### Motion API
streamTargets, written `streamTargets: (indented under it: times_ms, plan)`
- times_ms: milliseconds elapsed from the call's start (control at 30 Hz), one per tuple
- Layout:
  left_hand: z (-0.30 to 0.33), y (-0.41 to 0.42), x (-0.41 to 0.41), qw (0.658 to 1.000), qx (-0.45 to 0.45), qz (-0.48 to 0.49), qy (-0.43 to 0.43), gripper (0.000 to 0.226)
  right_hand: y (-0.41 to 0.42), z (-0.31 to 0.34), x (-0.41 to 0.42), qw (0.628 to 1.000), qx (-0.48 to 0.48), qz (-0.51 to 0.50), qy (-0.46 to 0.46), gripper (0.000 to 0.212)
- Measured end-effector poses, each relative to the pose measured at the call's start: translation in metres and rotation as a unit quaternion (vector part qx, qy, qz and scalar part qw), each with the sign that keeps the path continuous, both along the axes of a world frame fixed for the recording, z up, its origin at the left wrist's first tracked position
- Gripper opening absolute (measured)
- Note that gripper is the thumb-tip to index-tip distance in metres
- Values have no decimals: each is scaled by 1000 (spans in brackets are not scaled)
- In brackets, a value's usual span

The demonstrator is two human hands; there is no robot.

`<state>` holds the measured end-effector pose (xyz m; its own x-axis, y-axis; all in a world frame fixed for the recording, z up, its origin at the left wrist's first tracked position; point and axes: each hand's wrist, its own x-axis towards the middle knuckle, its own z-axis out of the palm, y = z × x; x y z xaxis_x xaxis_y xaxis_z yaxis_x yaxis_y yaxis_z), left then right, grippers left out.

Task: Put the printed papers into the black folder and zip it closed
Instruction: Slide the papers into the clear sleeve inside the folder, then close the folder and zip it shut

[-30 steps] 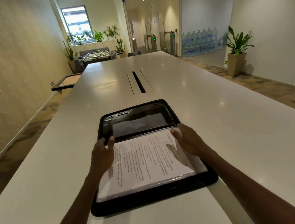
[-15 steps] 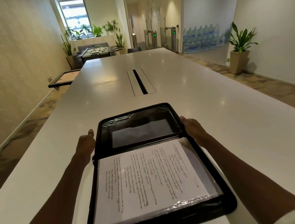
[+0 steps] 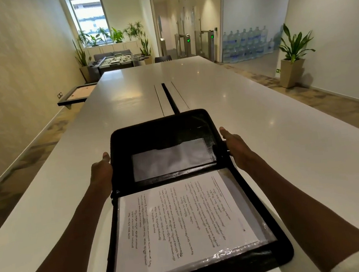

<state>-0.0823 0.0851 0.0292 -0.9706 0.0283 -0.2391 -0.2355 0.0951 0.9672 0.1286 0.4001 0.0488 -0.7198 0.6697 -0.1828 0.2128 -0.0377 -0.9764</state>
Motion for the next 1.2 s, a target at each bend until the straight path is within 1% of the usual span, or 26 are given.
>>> streamTargets:
  times_ms: [100, 200, 300, 400, 433, 533, 600, 700, 800, 867, 1000, 1100, 1167, 1200]
  plan:
    - [15, 1, 8, 1000, 14, 5, 15, 41, -2, 9, 3, 1000, -5, -10, 19, 45]
    - [35, 3, 19, 998, 33, 11, 50, 43, -4, 22, 8, 999, -8, -17, 39, 36]
    - [57, 5, 31, 994, 52, 16, 98, 42, -8, 38, 15, 998, 14, -15, 57, 37]
    - [78, 3, 47, 988, 69, 12, 135, 52, -13, 54, 24, 996, 31, -13, 83, 40]
    - [84, 2, 53, 987, 78, 9, 141, 52, -15, 58, 28, 995, 35, -15, 91, 39]
    - [101, -4, 73, 981, 121, -8, 154, 39, -24, 70, 40, 993, 50, -20, 109, 34]
    - [110, -8, 88, 975, 153, -16, 160, 42, -31, 76, 50, 991, 56, -27, 116, 33]
    - [121, -13, 111, 971, 187, -12, 150, 45, -40, 83, 64, 989, 56, -34, 130, 33]
    - [130, -22, 138, 967, 224, -4, 124, 33, -47, 89, 80, 988, 63, -50, 135, 36]
    - [131, -28, 153, 963, 246, -2, 113, 31, -53, 92, 92, 987, 66, -67, 131, 42]
    - [123, -40, 177, 958, 264, 6, 107, 40, -67, 91, 118, 985, 59, -90, 132, 44]
    - [113, -50, 192, 956, 276, 27, 99, 44, -78, 83, 136, 984, 43, -110, 134, 55]
    - [106, -57, 202, 953, 285, 43, 88, 36, -84, 75, 149, 981, 31, -130, 140, 63]
    - [102, -60, 208, 952, 289, 52, 81, 31, -86, 70, 156, 980, 25, -140, 141, 62]
